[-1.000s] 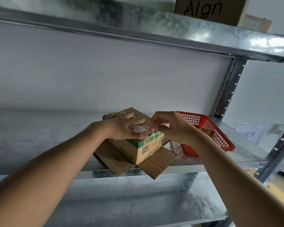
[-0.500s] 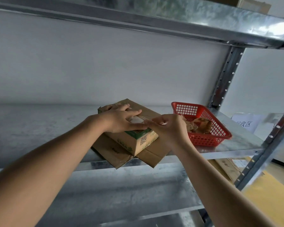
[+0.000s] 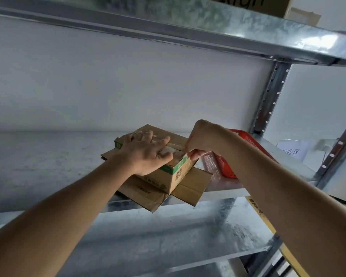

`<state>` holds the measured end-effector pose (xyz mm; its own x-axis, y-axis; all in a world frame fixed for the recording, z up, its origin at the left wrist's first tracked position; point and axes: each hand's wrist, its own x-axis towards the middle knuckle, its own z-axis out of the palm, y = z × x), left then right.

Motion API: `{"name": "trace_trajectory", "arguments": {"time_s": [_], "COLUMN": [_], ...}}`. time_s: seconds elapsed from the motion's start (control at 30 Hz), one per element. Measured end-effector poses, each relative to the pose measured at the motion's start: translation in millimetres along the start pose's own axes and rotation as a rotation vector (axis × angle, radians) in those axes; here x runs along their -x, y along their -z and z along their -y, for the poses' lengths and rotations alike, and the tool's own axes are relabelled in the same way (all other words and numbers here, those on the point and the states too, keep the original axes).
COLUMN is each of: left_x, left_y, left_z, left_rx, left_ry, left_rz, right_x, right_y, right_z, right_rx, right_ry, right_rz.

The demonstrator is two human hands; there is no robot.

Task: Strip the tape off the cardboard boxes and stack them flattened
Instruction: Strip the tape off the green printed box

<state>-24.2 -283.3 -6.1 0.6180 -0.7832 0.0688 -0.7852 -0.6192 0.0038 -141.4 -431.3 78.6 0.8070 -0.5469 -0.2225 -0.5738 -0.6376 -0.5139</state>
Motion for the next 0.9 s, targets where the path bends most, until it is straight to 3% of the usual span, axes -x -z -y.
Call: {"name": "trace_trajectory", "arguments": {"time_s": [0.4, 0.57, 0.9], "left_x": [-3, -2, -4], "left_y": [3, 5, 3], "left_z": [0, -1, 1], "left_rx": [-0.038, -0.035, -0.028], "left_ry": [-0.017, -0.019, -0.014], "left_rz": [0.015, 0.025, 0.027], "right_x": [-7, 4, -3], "right_y": [-2, -6, -18], "right_z": [2, 6, 3], "right_rx": [0.092, 0.325, 0.433], "right_ry": [0.041, 0.109, 0.215], "right_rz": [0.072, -0.059, -0.252]}}
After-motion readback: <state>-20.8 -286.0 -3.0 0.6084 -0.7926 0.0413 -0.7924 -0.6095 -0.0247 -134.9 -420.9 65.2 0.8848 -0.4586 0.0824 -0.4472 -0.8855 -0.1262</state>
